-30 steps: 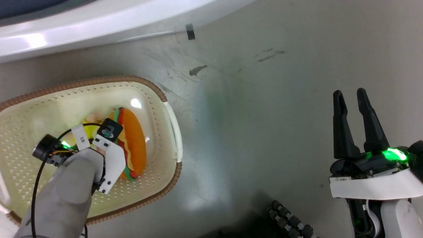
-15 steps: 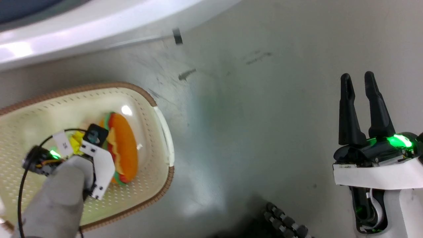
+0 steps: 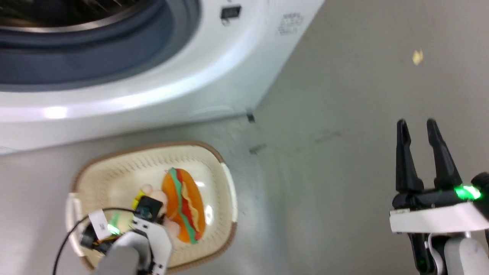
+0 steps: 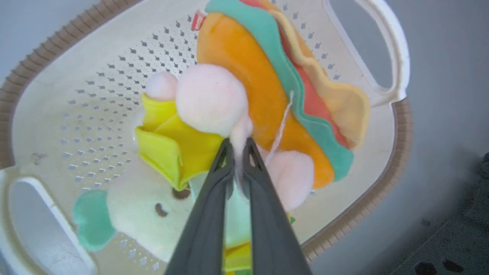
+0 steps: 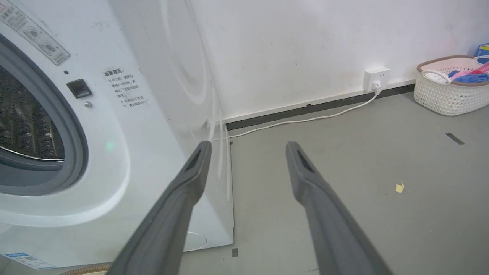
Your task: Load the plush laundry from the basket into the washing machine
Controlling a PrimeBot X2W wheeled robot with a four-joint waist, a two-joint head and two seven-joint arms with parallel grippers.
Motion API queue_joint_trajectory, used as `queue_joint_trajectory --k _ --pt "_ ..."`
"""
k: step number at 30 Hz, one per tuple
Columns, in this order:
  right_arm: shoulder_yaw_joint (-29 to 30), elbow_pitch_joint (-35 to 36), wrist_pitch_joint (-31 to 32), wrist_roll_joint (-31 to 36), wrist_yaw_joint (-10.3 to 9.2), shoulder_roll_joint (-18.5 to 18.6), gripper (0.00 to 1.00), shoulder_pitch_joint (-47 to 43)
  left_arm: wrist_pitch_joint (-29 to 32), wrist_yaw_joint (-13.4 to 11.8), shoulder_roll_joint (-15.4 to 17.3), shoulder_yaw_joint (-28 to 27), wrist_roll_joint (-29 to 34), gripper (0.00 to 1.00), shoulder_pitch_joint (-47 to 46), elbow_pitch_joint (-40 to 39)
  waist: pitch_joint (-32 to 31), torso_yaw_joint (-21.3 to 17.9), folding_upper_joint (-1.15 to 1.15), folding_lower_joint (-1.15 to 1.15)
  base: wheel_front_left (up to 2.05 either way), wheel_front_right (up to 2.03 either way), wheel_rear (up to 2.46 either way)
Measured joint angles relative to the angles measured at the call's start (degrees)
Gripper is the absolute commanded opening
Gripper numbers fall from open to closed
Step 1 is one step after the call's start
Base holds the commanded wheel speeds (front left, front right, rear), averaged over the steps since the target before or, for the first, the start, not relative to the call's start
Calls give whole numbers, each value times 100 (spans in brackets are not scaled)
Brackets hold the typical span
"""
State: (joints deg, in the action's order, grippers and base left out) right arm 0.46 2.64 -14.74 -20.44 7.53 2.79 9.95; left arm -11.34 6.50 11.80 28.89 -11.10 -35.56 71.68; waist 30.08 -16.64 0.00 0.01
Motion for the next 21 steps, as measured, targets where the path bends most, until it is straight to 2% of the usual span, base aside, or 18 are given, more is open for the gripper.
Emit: queue_joint_trajectory --k 3,7,18,21 --pt "74 -31 0 170 0 1 100 -224 -245 4 -168 -132 -224 0 280 -203 -529 293 0 1 0 0 0" --pt "125 -34 0 296 0 0 100 -431 -304 -25 -205 -277 -379 0 626 -642 -993 608 0 1 0 0 0" --pt "202 -25 0 486 0 0 100 -892 -332 -488 -155 -1102 -472 0 2167 -3810 -1938 1347 0 1 0 0 0" --pt "208 -7 0 486 0 0 100 -964 -332 -535 -215 -1422 -438 0 2569 -4760 -2062 1485 0 0 0 0 0"
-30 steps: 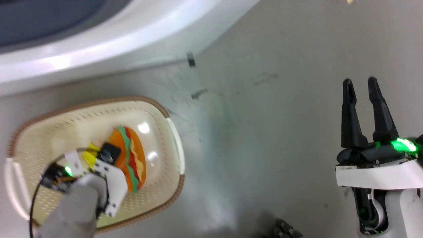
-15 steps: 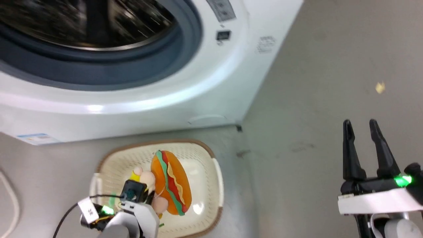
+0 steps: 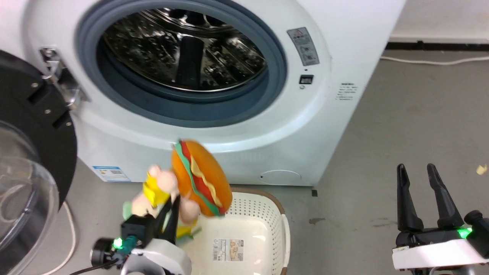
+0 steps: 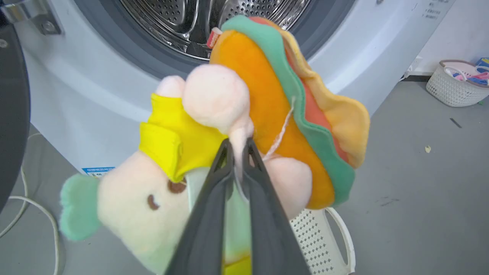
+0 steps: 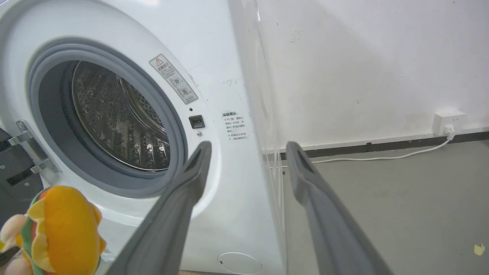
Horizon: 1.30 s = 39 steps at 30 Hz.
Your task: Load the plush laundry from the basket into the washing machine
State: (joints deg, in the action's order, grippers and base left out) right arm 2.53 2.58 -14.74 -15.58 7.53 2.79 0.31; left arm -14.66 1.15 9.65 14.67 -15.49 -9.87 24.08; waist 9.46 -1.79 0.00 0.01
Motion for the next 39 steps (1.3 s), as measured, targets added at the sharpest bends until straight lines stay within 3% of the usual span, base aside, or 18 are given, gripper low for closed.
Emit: queue_joint_trajectory --k 9,18,28,39 --pt "-104 119 0 48 0 0 100 -2 -1 163 -274 -673 436 0 108 -1831 285 116 0 -1 0 0 0" --pt "-207 222 0 115 0 0 100 321 -2 461 -287 -1229 530 0 -1290 -2079 1150 -29 0 -2 0 0 0" --pt "-321 240 0 -211 0 0 100 691 258 593 780 -1058 699 0 -3416 -749 2221 -548 0 -3 0 0 0" --pt "-588 216 0 -614 0 0 100 1006 1433 610 1998 -348 767 0 -5724 513 3071 -1263 0 -3 0 0 0"
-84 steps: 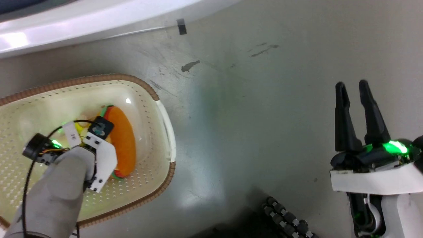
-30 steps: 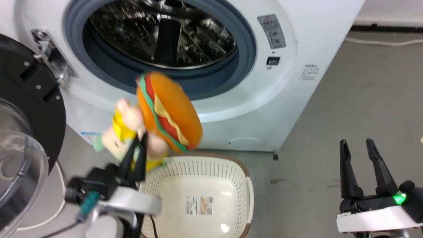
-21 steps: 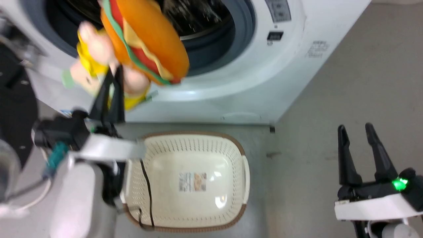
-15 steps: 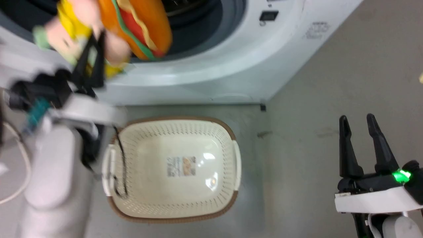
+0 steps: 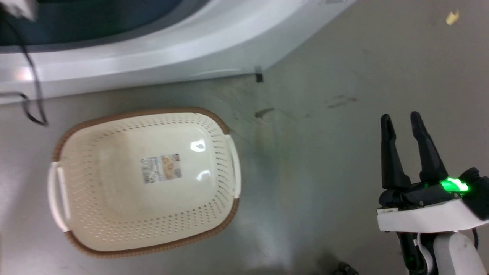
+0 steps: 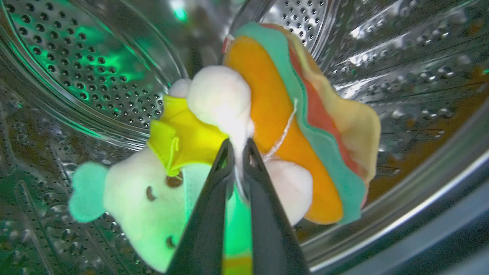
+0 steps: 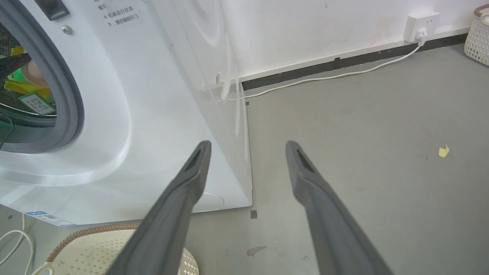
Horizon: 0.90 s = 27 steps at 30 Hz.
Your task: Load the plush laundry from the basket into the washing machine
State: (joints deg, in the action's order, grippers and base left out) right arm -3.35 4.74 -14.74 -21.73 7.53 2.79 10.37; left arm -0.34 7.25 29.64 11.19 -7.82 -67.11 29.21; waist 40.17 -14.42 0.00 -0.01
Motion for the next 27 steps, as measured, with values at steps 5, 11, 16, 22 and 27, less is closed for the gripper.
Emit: queue_joint_trajectory --k 5,11,16,22,27 --pt "-64 -18 0 -97 0 0 100 60 422 0 247 341 -84 0 -684 559 236 -223 0 0 0 0 0" --pt "-116 -38 0 -158 0 0 100 97 647 7 323 854 -241 0 -1059 1138 355 -321 0 1 0 0 0" --pt "-146 -38 0 -197 0 0 100 180 736 7 359 1188 -361 0 -1122 1566 357 -329 0 1 0 0 0" --pt "-62 -53 0 -171 0 0 100 185 478 5 331 1352 -520 100 -1121 1919 178 -288 0 1 0 0 0" --pt "58 -62 0 -32 0 0 100 181 35 5 160 1381 -646 100 -933 2179 -134 -197 0 1 0 0 0"
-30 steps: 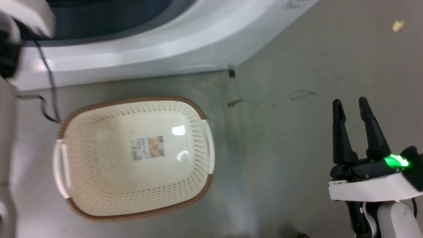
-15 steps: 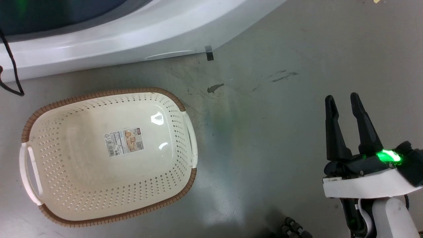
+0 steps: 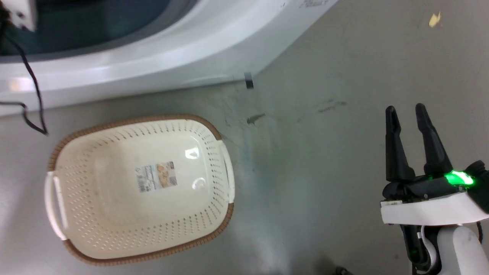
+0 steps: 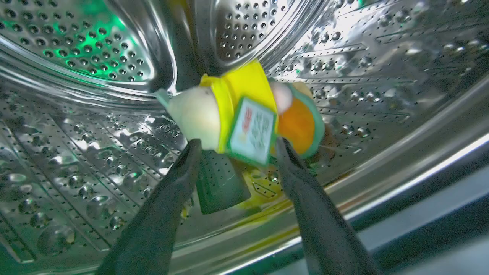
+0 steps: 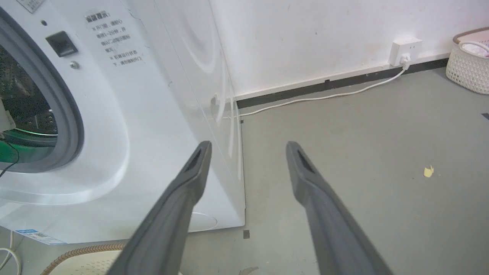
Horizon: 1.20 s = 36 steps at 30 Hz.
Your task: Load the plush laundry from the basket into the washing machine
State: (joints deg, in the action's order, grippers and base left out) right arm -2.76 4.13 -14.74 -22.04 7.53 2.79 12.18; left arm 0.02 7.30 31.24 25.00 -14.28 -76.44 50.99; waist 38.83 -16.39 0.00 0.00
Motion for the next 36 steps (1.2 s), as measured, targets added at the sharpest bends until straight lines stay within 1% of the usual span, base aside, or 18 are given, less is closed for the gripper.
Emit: queue_joint_trajectory --k 5,9,11,13,14,18,22,25,29,32,34,36 --pt "226 -10 0 113 0 0 100 -93 -656 -9 -241 30 -121 100 537 141 -472 149 0 1 0 0 0" --pt "365 -43 0 304 0 0 100 -280 -1096 -12 -528 54 -290 100 1216 181 -945 320 0 1 0 0 0" --pt "402 -55 0 386 0 1 100 -372 -1256 -81 -662 43 -368 100 1599 145 -1208 420 0 2 0 0 0" --pt "430 -69 0 444 0 0 100 -476 -1371 -205 -771 -13 -487 100 2033 24 -1485 524 0 2 0 0 0" --pt "438 -82 0 456 0 0 100 -530 -1404 -221 -810 -23 -520 100 2259 -84 -1625 576 0 2 0 0 0" --pt "464 -91 0 561 0 0 100 -714 -1468 -458 -1026 -269 -757 100 3216 -827 -2170 811 0 3 0 0 0" --pt "474 -94 0 649 0 0 100 -915 -1471 -735 -1104 -643 -862 100 4247 -2028 -2640 1081 0 3 0 0 0" --pt "497 -98 0 690 0 0 100 -1050 -1471 -991 -1188 -899 -866 100 5124 -2826 -2927 1295 0 2 0 0 0" --pt "490 -110 0 699 0 0 100 -1212 -1471 -1238 -1345 -1113 -849 100 6150 -3640 -3247 1529 0 2 0 0 0" --pt "489 -121 0 704 0 0 100 -1327 -1472 -1377 -1458 -1249 -787 100 6774 -4063 -3437 1665 0 3 0 0 0" --pt "479 -130 0 704 0 0 100 -1396 -1471 -1394 -1583 -1302 -800 100 7121 -4172 -3521 1742 0 2 0 0 0" --pt "449 -155 0 704 0 0 100 -1455 -1471 -1394 -1628 -1269 -692 100 7380 -4211 -3579 1802 0 1 0 0 0"
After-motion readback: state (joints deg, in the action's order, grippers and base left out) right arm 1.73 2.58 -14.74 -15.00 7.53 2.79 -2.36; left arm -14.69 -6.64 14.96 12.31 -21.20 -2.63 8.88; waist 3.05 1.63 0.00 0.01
